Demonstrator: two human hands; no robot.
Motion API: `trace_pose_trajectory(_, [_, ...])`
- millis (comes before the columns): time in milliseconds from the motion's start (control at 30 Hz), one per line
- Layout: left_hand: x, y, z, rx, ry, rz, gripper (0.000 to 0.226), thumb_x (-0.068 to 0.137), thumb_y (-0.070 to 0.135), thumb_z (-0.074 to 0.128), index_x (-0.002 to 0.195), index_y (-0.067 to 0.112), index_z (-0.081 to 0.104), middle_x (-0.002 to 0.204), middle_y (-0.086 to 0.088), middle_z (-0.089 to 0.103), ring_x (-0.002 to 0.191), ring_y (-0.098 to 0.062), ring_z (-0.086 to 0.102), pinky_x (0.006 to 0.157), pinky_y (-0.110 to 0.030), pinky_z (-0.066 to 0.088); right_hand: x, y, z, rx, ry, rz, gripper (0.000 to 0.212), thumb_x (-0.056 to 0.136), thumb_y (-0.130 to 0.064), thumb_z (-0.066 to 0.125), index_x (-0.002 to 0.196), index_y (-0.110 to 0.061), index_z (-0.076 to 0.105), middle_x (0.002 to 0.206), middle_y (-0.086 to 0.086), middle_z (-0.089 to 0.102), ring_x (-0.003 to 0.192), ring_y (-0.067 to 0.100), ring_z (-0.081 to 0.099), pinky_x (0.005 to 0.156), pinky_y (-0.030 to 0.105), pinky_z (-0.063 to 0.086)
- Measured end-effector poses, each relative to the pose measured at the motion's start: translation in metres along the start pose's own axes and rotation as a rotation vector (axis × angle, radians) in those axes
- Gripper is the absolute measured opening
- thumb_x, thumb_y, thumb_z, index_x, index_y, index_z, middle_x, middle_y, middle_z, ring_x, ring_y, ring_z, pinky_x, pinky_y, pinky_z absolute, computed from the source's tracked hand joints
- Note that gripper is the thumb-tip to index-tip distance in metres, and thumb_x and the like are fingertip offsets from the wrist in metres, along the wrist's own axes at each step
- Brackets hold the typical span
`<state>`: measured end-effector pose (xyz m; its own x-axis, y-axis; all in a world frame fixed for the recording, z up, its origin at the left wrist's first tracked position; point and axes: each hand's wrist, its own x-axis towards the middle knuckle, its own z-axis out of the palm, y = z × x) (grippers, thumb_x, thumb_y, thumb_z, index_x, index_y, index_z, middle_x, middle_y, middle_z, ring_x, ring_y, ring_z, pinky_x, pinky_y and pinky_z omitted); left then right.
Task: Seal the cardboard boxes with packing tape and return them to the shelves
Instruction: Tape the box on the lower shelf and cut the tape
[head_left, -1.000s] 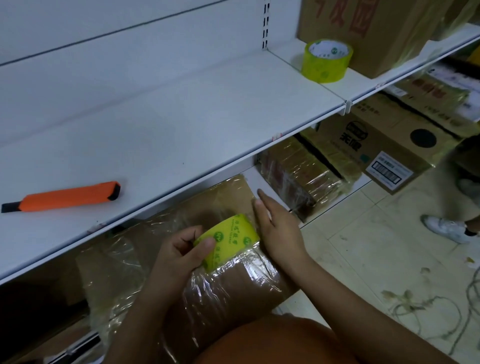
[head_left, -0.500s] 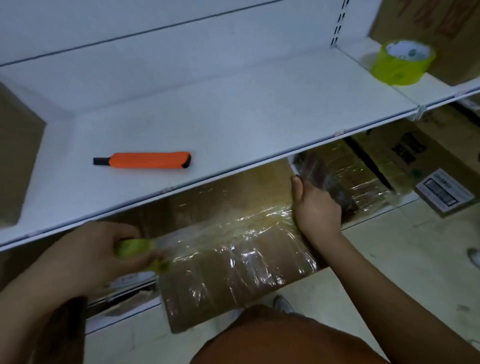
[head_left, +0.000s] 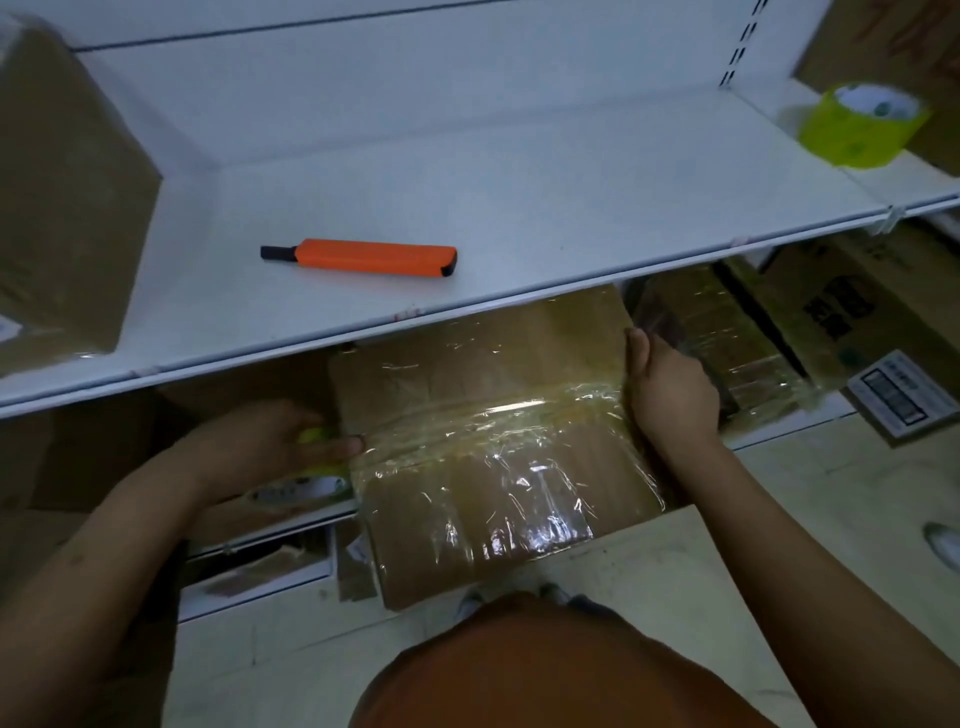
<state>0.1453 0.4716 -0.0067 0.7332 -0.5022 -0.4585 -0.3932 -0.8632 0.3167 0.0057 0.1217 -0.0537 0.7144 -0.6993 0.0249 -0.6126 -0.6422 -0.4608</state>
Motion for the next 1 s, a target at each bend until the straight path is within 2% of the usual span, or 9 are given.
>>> trace_pose_trajectory(67, [0.004,-0.003,-0.001,-0.097,-0.066,0.011,0.062,0.071,0.076,0.054,0.078,0.017,0.073,0.076,-0.003,0.071,0.074,-0.017,0.067,0.069,-0.027,0.05,0.001,0.0,0.002,0.001,0.011,-0.005,0.053,0.108,-0.044,0.021,0.12,-0.013,0.063,0.105,0.024,0.067,0.099,0.043,0.062,0.08,0.043,0.045])
trace_pose_trajectory(200, [0.013,-0.01,-0.004,-0.135,-0.156,0.021,0.073,0.066,0.086,0.052,0.083,0.019,0.076,0.084,-0.001,0.075,0.08,-0.017,0.07,0.082,-0.036,0.054,0.004,-0.004,0.004,-0.031,0.021,0.027,0.054,0.107,-0.045,0.02,0.12,-0.014,0.063,0.106,0.024,0.067,0.099,0.042,0.063,0.078,0.042,0.043])
trace_pose_trajectory(333, [0.022,-0.01,-0.003,-0.212,-0.123,0.016,0.089,0.053,0.099,0.049,0.076,0.016,0.074,0.074,-0.001,0.073,0.074,-0.015,0.07,0.07,-0.029,0.051,0.012,-0.015,0.009,-0.033,-0.006,0.095,0.058,0.106,-0.051,0.019,0.133,-0.014,0.054,0.118,0.025,0.064,0.109,0.042,0.059,0.088,0.045,0.044])
trace_pose_trajectory(433, [0.024,-0.01,-0.001,-0.405,-0.02,-0.066,0.096,0.033,0.1,0.058,0.071,0.012,0.07,0.056,0.001,0.067,0.053,-0.004,0.063,0.063,-0.026,0.044,0.021,-0.029,0.022,-0.087,0.045,0.046,0.072,0.101,-0.058,0.025,0.15,-0.005,0.033,0.145,0.024,0.047,0.131,0.042,0.044,0.104,0.049,0.036])
trace_pose_trajectory(533, [0.029,-0.013,0.001,-0.509,0.033,-0.102,0.064,0.066,0.073,0.066,0.068,0.009,0.065,0.047,0.001,0.06,0.044,-0.006,0.056,0.058,-0.024,0.043,0.046,-0.047,0.028,-0.167,0.004,-0.006,0.071,0.1,-0.053,0.031,0.147,0.0,0.036,0.146,0.025,0.044,0.131,0.043,0.04,0.107,0.051,0.034])
trace_pose_trajectory(633, [0.028,-0.011,-0.001,-0.589,0.047,-0.075,0.047,0.088,0.049,0.066,0.071,0.005,0.065,0.047,-0.002,0.057,0.042,-0.008,0.053,0.049,-0.017,0.042,0.075,-0.06,0.031,-0.175,-0.032,-0.158,0.062,0.099,-0.052,0.034,0.152,-0.02,0.034,0.156,0.013,0.037,0.14,0.039,0.034,0.113,0.051,0.028])
trace_pose_trajectory(733, [0.017,-0.01,0.007,-0.707,0.053,-0.067,0.044,0.091,0.041,0.066,0.065,0.007,0.064,0.048,-0.004,0.056,0.043,-0.011,0.052,0.047,-0.018,0.044,0.088,-0.075,0.033,0.091,-0.063,-0.284,0.052,0.103,-0.051,0.033,0.148,-0.027,0.038,0.157,-0.001,0.037,0.145,0.026,0.03,0.117,0.031,0.015])
trace_pose_trajectory(867, [0.003,0.003,0.025,-0.894,0.121,-0.157,0.037,0.09,0.037,0.068,0.07,0.006,0.064,0.048,-0.003,0.056,0.042,-0.012,0.05,0.045,-0.019,0.044,0.083,-0.103,0.046,0.089,-0.25,-0.226,0.05,0.105,-0.045,0.036,0.15,-0.024,0.037,0.158,-0.001,0.034,0.145,0.025,0.029,0.12,0.036,0.021])
trace_pose_trajectory(1000, [-0.011,0.031,0.047,-1.058,0.193,-0.26,0.041,0.093,0.034,0.066,0.067,0.003,0.064,0.049,-0.007,0.058,0.037,-0.011,0.05,0.042,-0.017,0.043,0.052,-0.142,0.068,0.052,-0.301,-0.446,0.05,0.1,-0.053,0.039,0.146,-0.031,0.044,0.154,-0.006,0.04,0.144,0.024,0.033,0.121,0.04,0.025])
